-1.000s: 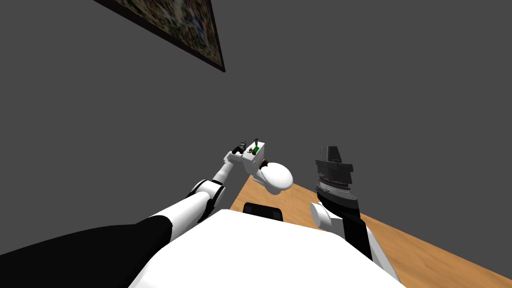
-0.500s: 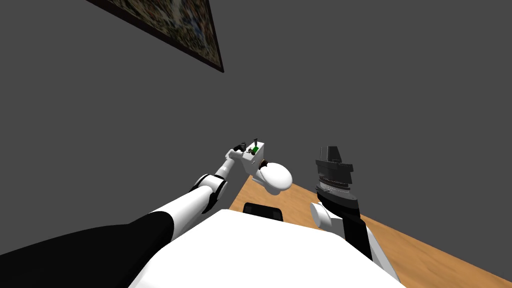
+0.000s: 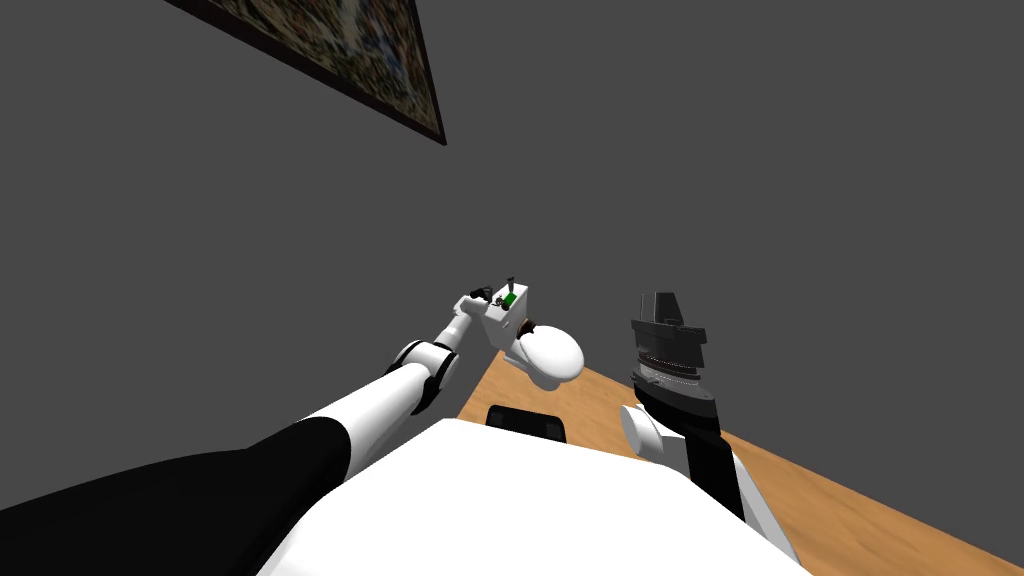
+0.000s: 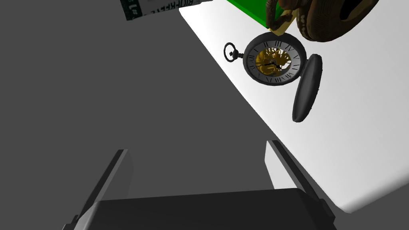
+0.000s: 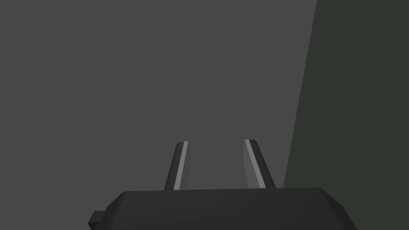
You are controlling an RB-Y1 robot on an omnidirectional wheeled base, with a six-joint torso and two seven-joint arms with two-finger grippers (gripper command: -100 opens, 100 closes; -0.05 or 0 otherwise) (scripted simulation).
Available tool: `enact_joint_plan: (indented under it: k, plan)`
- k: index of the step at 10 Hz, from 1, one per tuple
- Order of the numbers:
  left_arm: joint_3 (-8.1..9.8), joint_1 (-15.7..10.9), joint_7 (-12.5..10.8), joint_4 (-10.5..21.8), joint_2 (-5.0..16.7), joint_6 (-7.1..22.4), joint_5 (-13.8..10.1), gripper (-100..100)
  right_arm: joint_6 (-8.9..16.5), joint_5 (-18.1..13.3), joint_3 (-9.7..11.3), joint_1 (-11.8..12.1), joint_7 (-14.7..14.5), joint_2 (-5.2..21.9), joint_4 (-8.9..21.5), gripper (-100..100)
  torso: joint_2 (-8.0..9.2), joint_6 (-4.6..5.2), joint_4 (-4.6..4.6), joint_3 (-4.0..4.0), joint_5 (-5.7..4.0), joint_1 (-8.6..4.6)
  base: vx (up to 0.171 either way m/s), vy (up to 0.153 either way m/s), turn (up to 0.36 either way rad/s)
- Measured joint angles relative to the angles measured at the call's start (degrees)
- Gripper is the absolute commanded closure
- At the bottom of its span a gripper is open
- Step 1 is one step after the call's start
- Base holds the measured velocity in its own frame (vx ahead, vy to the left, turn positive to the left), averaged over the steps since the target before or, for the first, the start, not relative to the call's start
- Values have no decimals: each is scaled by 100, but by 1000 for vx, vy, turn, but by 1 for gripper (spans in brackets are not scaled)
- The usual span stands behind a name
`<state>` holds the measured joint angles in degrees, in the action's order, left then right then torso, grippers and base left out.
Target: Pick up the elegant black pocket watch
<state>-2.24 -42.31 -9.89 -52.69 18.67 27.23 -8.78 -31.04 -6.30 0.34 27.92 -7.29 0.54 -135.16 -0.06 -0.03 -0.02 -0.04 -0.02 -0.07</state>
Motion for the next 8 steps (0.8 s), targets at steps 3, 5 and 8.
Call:
enact_joint_plan:
  k: [3,5,8]
  plan:
    - [33,-333,-3,481,-54,366,57,-100,0,0,0,0,0,0,0,0,-2,0,0,-1,0,-1,12,-25,10]
    - [50,-543,3,812,-80,576,80,-100,0,0,0,0,0,0,0,0,-4,0,-1,-2,-1,-2,19,-28,7]
    - [79,-882,15,1330,-127,921,120,-100,0,0,0,0,0,0,0,0,-7,1,-1,-4,-1,-6,26,-32,6]
